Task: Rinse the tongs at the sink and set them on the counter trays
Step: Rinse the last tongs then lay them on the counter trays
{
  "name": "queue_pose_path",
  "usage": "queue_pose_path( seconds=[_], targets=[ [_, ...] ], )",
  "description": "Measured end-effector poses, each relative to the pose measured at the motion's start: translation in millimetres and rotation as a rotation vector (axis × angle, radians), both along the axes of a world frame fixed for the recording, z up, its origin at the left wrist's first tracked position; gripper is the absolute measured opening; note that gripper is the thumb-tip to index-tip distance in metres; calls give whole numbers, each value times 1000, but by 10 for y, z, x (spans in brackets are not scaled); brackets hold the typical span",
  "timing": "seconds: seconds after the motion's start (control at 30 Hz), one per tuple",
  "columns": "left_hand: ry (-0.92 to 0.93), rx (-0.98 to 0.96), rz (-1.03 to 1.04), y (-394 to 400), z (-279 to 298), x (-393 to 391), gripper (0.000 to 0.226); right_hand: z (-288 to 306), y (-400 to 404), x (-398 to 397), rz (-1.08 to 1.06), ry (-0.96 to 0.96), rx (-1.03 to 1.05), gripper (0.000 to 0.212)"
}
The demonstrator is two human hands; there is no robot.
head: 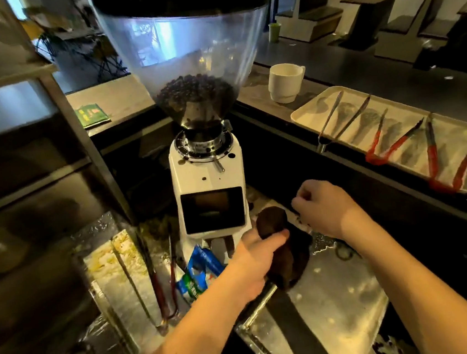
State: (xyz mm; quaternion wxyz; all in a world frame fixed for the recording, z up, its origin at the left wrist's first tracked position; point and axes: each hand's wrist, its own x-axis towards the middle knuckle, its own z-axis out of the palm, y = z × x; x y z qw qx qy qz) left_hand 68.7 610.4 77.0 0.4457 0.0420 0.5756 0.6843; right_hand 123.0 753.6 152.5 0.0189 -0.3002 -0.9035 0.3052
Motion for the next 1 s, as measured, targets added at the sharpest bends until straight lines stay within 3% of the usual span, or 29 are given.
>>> queue_pose_path(
  seconds=[0.1,0.2,0.33,0.6,0.7,0.83,0.93,1.0],
  targets=[
    [-17,-1,-47,-415,-149,96,12,-91,-376,83,1,43,-32,17],
    [-44,33,-29,-944,-307,130,15,-225,-777,76,50,43,-67,19],
    [-111,11,166,-1702,-499,65,13,-497,-1398,-138,159,66,-179,18],
    [-81,-91,423,-2919,-850,-308,13,-1303,-2347,-980,322,-167,-199,12],
    [-102,-147,463,-3091,-992,-475,28,-1656,-2515,-1249,317,-289,-137,30],
    [-121,-252,582,-3189,-1204,-685,11,-2084,-2603,-1512,354,-376,-33,34],
    [-132,-287,616,-3172,-1333,-785,26,-2287,-2672,-1550,405,-356,191,46],
    [-125,-296,673,-3150,-1390,-830,23,-2403,-2755,-1566,436,-315,326,56]
  ],
)
